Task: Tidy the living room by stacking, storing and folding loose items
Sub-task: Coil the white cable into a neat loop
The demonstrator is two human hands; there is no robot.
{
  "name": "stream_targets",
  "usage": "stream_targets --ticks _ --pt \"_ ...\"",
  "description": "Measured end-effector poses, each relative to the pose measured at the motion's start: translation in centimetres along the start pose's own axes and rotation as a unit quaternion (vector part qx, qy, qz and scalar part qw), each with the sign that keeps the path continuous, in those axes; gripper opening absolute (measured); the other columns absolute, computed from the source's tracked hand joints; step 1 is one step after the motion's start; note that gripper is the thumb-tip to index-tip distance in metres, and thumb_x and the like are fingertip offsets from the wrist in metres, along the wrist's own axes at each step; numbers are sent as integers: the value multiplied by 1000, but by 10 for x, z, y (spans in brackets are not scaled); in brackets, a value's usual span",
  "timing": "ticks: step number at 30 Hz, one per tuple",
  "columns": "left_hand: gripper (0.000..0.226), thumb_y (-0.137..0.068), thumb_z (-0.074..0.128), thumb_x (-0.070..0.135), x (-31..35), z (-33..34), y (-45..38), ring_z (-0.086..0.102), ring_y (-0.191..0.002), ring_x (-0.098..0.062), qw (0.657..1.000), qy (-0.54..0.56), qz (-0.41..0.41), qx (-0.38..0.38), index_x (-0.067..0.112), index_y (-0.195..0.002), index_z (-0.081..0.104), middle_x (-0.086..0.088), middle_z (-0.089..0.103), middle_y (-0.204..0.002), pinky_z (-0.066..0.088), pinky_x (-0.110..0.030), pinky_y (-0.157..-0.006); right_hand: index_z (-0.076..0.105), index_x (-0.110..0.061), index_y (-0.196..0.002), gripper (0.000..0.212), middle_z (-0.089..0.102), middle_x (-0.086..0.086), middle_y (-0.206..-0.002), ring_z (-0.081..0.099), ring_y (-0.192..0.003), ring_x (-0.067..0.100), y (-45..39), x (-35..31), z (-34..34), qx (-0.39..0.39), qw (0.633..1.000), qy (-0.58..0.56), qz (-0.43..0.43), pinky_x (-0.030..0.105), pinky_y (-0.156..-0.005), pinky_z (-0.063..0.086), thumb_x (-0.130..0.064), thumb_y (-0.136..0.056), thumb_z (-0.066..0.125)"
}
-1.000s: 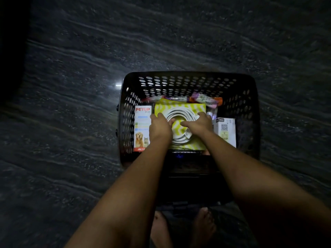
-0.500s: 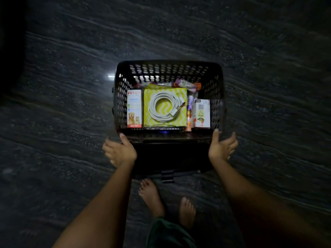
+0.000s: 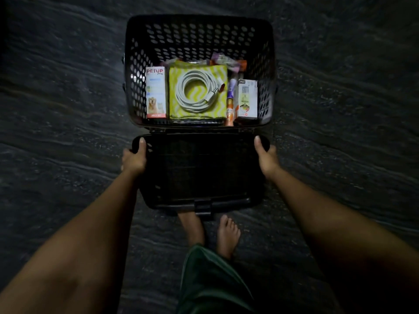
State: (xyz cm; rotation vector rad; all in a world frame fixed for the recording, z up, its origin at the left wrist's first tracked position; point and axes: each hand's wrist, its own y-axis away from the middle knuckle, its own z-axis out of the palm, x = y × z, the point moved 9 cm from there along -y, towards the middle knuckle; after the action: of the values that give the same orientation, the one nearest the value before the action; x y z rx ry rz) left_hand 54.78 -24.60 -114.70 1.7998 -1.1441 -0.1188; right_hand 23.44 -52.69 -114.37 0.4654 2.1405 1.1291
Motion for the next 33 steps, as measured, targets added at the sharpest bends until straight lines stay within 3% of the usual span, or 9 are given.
stream_targets --ticks 2,5,7,11,14,17,21,27,33 --pt "109 -46 54 88 -15 -6 -12 55 -118 -36 1000 -12 1 -24 17 -129 49 -13 55 -132 44 -49 -102 36 -16 -137 105 48 12 -137 47 -124 34 18 -3 -8 -10 1000 6 4 46 -106 39 -84 -59 53" --pt "101 -38 69 87 -53 -13 -39 57 -117 -31 998 12 -14 -61 36 -123 49 -8 56 -131 46 -49 -99 38 -16 -135 66 53 8 -124 55 -106 26 30 6 -10 -48 998 -40 22 35 -91 45 -61 -87 52" --pt "96 -37 71 86 -59 -20 -30 53 -122 -28 996 18 -16 -84 48 -121 46 -3 53 -135 44 -48 -102 37 -21 -131 55 53 2 -114 54 -100 21 40 12 -11 -68 996 -54 34 31 -81 45 -55 -90 53" --pt "97 -61 77 63 -20 -38 38 54 -119 -29 995 4 38 -96 25 -140 36 -8 54 -134 44 -47 -103 33 -20 -141 94 50 6 -136 55 -116 29 61 19 -19 -58 997 -21 36 44 -100 46 -61 -66 73" --pt "95 -56 79 57 -22 -51 58 61 -109 -34 994 0 15 -105 6 -130 50 -17 61 -124 48 -52 -97 38 -9 -139 97 52 8 -132 57 -114 32 77 33 -30 -72 994 52 70 44 -99 46 -58 -64 76" --pt "65 -64 80 43 -33 -63 81 66 -90 -40 991 -5 -33 -127 6 -115 63 -23 66 -107 56 -56 -75 55 -8 -128 70 67 13 -111 67 -93 29 98 35 -44 -98 991 44 77 38 -82 55 -47 -74 74" --pt "30 -88 66 13 -12 -77 134 61 -81 -31 989 22 -4 -144 6 -114 54 -19 63 -109 53 -43 -71 52 -14 -131 47 67 11 -112 67 -91 26 125 24 -58 -141 987 38 70 30 -64 51 -30 -88 65" --pt "58 -88 67 19 37 -111 173 65 -91 -34 993 -4 14 -119 16 -140 40 -16 59 -122 57 -39 -63 34 -16 -145 64 56 10 -131 61 -103 28 166 -33 -74 -121 992 20 28 35 -82 50 -19 -89 65" --pt "25 -86 67 26 146 -130 195 61 -88 -27 991 -13 90 -99 6 -103 70 -13 66 -102 52 -38 -79 58 -15 -131 67 50 8 -142 48 -127 28 191 -139 -78 -116 942 305 -77 37 -108 34 -64 -85 51"
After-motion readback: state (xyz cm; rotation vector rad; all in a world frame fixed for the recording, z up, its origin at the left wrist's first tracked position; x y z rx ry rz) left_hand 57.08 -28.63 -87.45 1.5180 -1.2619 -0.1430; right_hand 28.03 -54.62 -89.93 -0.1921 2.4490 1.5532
